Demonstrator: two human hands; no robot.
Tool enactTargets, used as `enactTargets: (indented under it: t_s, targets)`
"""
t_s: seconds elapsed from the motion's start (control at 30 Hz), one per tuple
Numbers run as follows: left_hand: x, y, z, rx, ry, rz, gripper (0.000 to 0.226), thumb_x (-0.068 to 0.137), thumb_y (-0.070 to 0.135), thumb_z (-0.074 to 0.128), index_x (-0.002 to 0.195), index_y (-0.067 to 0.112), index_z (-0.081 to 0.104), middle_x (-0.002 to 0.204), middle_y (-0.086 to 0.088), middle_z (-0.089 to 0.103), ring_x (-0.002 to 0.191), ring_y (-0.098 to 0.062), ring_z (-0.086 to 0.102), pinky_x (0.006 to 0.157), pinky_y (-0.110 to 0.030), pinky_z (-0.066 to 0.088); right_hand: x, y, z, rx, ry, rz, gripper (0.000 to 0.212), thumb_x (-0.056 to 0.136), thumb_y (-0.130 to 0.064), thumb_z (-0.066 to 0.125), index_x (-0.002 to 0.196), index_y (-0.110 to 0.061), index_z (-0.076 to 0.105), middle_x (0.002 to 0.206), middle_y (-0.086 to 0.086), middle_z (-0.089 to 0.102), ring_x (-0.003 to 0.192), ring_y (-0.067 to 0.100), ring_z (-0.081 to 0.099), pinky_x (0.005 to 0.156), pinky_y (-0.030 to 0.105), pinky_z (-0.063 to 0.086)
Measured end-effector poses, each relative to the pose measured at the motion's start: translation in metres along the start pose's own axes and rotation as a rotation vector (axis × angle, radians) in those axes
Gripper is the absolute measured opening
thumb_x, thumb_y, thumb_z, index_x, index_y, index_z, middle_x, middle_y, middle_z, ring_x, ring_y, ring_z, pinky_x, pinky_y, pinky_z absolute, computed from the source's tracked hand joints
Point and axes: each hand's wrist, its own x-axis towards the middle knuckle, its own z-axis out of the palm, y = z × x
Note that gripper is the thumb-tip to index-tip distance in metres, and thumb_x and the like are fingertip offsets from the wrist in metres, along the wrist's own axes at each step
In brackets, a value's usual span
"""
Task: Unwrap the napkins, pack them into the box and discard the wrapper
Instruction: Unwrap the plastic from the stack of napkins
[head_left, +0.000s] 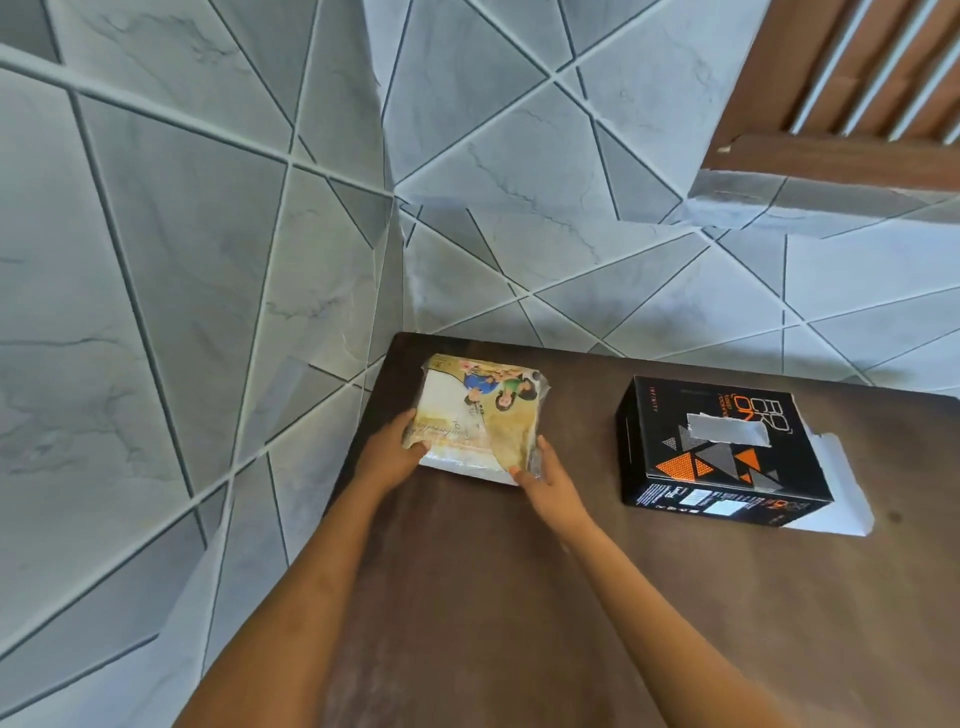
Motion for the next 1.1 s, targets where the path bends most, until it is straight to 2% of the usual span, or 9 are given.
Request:
enactTargets:
  t_s: [0.2, 0.3, 0.5, 0.7, 0.77, 0.83, 0.9, 1.03, 1.1]
  targets:
    - [-0.039, -0.016, 0.022, 0.046, 0.108, -0.004, 0.054, 0.087, 0.02, 0.057, 0.137, 0.018, 0.038, 0.136, -0.01, 0.052, 0.122, -0.032, 0.051, 0.099, -0.039, 0.041, -0.025, 0.018, -0.002, 0.064, 0.027, -0.002, 0.056, 0.091, -0.018, 0.054, 0.141, -0.02, 0.029, 0.14, 0.0, 0.044, 0.121, 0.012, 0.043, 0.099, 0.025, 0.033]
    - [-0.075, -0.025, 0.037, 0.058, 0.106, -0.016, 0.052, 0.085, 0.029, 0.06, 0.132, 0.02, 0.042, 0.131, -0.009, 0.057, 0.117, -0.03, 0.056, 0.094, -0.041, 0.046, -0.046, 0.034, -0.013, 0.033, 0.044, -0.014, 0.051, 0.09, -0.018, 0.056, 0.137, -0.019, 0.036, 0.124, -0.005, 0.05, 0.111, 0.006, 0.044, 0.094, 0.023, 0.036]
    - [-0.149, -0.019, 0.083, 0.015, 0.172, -0.051, 0.029, 0.085, 0.037, 0.06, 0.108, 0.02, 0.058, 0.107, -0.004, 0.07, 0.095, -0.021, 0.066, 0.077, -0.033, 0.052, -0.09, 0.08, -0.05, -0.044, 0.151, -0.022, 0.039, 0.088, -0.015, 0.056, 0.127, -0.015, 0.047, 0.116, 0.005, 0.06, 0.104, 0.014, 0.055, 0.086, 0.023, 0.044]
    - [-0.205, 0.008, 0.14, 0.102, 0.182, -0.008, 0.022, 0.086, 0.037, 0.058, 0.093, 0.016, 0.06, 0.088, 0.0, 0.069, 0.078, -0.018, 0.063, 0.057, -0.025, 0.041, -0.136, 0.121, -0.11, -0.111, 0.152, -0.07, 0.033, 0.087, -0.015, 0.058, 0.12, -0.016, 0.054, 0.104, -0.005, 0.061, 0.101, 0.013, 0.058, 0.086, 0.025, 0.046]
    - [-0.223, 0.02, 0.158, 0.132, 0.149, 0.014, 0.017, 0.085, 0.034, 0.059, 0.085, 0.017, 0.059, 0.082, -0.002, 0.068, 0.074, -0.019, 0.062, 0.051, -0.023, 0.035, -0.148, 0.135, -0.132, -0.166, 0.151, -0.088, 0.031, 0.087, -0.015, 0.058, 0.118, -0.016, 0.056, 0.105, -0.003, 0.063, 0.099, 0.014, 0.059, 0.085, 0.028, 0.047]
    - [-0.256, 0.044, 0.188, 0.153, 0.085, 0.055, 0.015, 0.085, 0.032, 0.06, 0.078, 0.019, 0.055, 0.073, 0.0, 0.063, 0.074, -0.021, 0.064, 0.054, -0.025, 0.038, -0.169, 0.156, -0.168, -0.202, 0.172, -0.095, 0.032, 0.085, -0.012, 0.058, 0.117, -0.015, 0.057, 0.106, 0.002, 0.066, 0.1, 0.019, 0.06, 0.084, 0.032, 0.048]
    - [-0.277, 0.058, 0.204, 0.193, 0.004, 0.078, 0.016, 0.086, 0.034, 0.057, 0.082, 0.019, 0.059, 0.074, 0.002, 0.062, 0.075, -0.018, 0.062, 0.06, -0.027, 0.043, -0.173, 0.166, -0.184, -0.28, 0.192, -0.114, 0.036, 0.083, -0.009, 0.057, 0.119, -0.014, 0.056, 0.112, 0.008, 0.064, 0.106, 0.027, 0.058, 0.087, 0.035, 0.047]
    - [-0.295, 0.079, 0.231, 0.333, -0.167, 0.236, 0.02, 0.088, 0.039, 0.049, 0.089, 0.023, 0.062, 0.087, 0.004, 0.07, 0.082, -0.013, 0.062, 0.062, -0.025, 0.042, -0.172, 0.167, -0.207, -0.421, 0.411, -0.13, 0.056, 0.081, -0.009, 0.06, 0.134, -0.012, 0.044, 0.142, 0.019, 0.038, 0.128, 0.036, 0.038, 0.106, 0.048, 0.036]
    - [-0.308, 0.094, 0.243, 0.379, -0.125, 0.271, 0.022, 0.089, 0.039, 0.047, 0.09, 0.023, 0.062, 0.088, 0.004, 0.07, 0.082, -0.012, 0.063, 0.062, -0.024, 0.042, -0.185, 0.172, -0.219, -0.437, 0.458, -0.165, 0.056, 0.082, -0.011, 0.061, 0.135, -0.011, 0.042, 0.144, 0.017, 0.035, 0.13, 0.034, 0.037, 0.107, 0.047, 0.034]
